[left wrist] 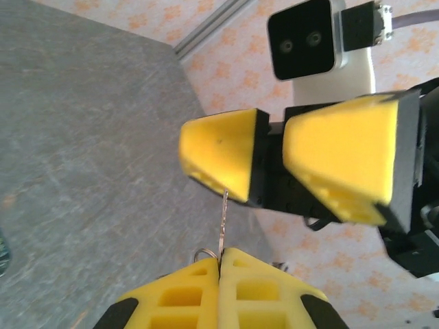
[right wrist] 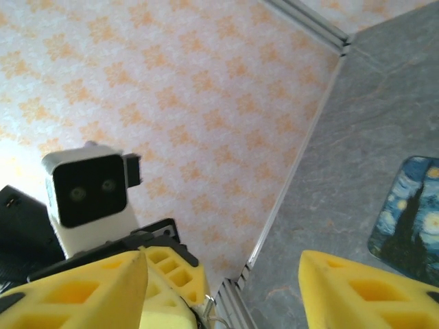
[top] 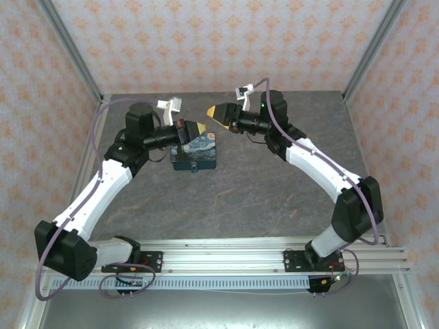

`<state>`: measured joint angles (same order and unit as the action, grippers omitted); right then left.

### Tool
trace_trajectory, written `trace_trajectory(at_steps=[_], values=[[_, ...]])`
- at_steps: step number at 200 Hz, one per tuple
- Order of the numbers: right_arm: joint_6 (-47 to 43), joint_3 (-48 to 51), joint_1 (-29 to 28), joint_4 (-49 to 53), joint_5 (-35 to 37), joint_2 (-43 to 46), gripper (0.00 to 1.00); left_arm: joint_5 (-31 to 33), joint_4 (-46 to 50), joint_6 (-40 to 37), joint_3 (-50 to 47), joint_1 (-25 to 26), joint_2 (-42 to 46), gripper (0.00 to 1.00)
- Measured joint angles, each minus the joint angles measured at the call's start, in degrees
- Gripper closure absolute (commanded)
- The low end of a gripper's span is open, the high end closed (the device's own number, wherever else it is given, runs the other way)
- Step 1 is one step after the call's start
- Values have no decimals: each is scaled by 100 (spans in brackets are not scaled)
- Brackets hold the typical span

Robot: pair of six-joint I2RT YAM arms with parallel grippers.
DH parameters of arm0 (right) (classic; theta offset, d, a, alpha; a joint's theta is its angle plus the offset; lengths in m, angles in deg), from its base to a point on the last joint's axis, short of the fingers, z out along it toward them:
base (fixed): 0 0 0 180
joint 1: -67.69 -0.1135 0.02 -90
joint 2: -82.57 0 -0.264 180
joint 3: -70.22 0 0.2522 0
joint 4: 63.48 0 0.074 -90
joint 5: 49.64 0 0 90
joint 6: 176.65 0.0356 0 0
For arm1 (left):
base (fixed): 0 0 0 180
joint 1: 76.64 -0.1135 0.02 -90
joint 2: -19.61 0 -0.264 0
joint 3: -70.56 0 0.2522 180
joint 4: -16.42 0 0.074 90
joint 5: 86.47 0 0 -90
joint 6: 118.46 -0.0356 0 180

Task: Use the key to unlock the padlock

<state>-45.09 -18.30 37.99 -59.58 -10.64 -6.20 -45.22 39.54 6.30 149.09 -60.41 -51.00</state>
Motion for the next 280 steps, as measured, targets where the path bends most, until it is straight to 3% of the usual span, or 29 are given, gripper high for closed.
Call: trace_trajectory(at_steps=[58, 95, 122, 155, 199, 280], values=[[-269, -166, 0, 1836, 1432, -2, 39, 997, 1539, -984, -9, -649, 363, 100], [-358, -649, 0, 2839, 1908, -866, 37, 1781, 2000, -1266, -420, -1637, 232, 100], [-481, -1209, 0, 3373, 1982, -1751, 36, 2214, 2107, -1419, -452, -1934, -446, 100], [-654, -1799, 0, 3810, 1971, -2562, 35, 2406, 2098, -1532, -411, -1932, -1569, 100], [-828, -2085, 0, 4006, 1910, -3008, 36, 2524, 2087, -1587, -146, -1818, -2507, 100], [-1130, -1803, 313, 3985, 1847, -3051, 38, 2787, 2153, -1598, 949, -529, -3493, 100]])
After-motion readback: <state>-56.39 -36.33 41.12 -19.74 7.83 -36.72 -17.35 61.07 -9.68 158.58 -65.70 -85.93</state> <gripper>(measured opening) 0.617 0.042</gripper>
